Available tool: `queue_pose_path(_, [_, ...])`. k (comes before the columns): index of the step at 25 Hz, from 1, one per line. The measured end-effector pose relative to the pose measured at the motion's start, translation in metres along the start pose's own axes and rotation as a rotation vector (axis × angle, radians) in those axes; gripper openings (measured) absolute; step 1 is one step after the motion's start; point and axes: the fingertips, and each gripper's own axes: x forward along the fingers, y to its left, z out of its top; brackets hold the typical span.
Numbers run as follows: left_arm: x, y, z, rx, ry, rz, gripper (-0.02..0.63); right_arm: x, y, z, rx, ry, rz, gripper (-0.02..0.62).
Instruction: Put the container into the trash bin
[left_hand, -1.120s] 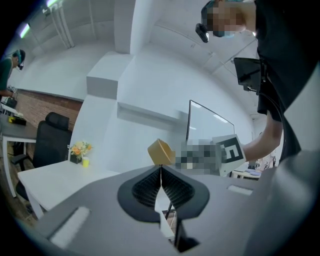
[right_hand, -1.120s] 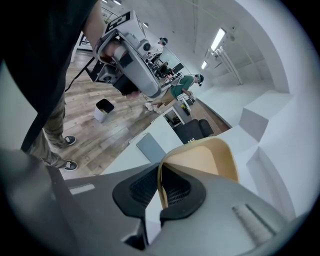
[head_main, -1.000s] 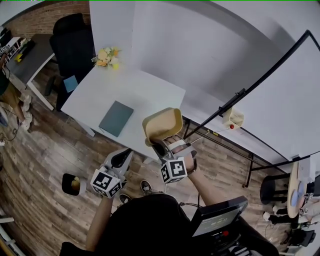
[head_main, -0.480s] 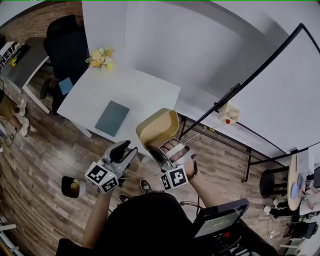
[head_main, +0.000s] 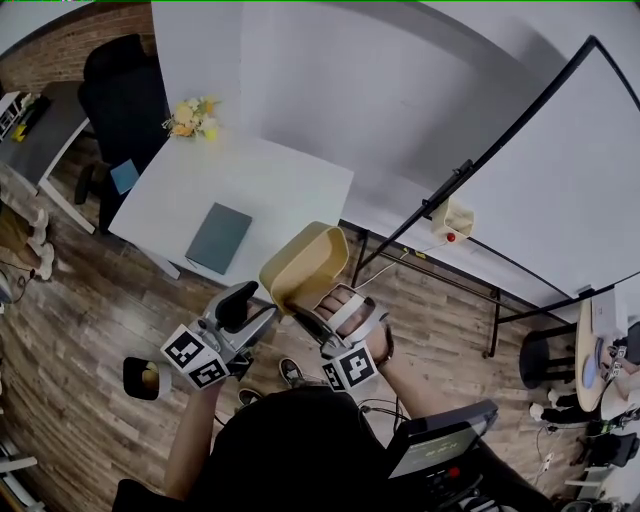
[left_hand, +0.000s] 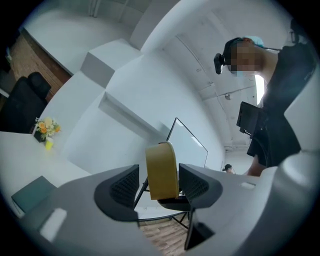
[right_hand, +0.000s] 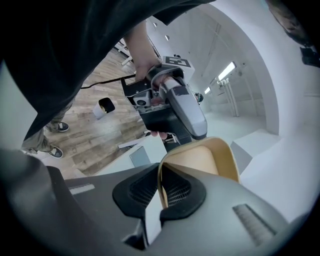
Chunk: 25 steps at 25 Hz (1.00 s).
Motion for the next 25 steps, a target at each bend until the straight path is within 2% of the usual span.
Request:
queue_pose_path(10, [0.005, -0.012, -0.007, -0.044, 0.004, -0.028, 0.233, -0.006, 0.016, 0.017, -0.059, -0.06, 0.035, 0.023])
queue_pose_path(13, [0.004, -0.013, -0.007, -0.089, -0.016, -0.031, 0.222, -0.007, 0.017, 0.02, -0.052, -0.066, 0.034, 0.025])
queue_pose_path(16, [0.002, -0.013, -0.005, -0.098, -0.024, -0.027, 0.221, -0.008, 0.018, 0.022, -0.047, -0.077, 0.056, 0.029])
queue_pose_path(18, [0.0, -0.009, -0.004, -0.106, -0.027, -0.013, 0.219, -0.009, 0.021, 0.021, -0.021, -0.09, 0.082, 0.054])
queue_pose_path(21, [-0.006, 0.0, -0.005, -0.143, -0.034, 0.013, 0.219, -0.017, 0.023, 0.015, 0.111, -0.125, 0.125, 0.114])
queue_pose_path(25, [-0.014, 0.01, 0.001, -0.203, -0.044, 0.006, 0.219, -0.038, -0.006, -0.011, 0.533, -0.205, 0.143, 0.14])
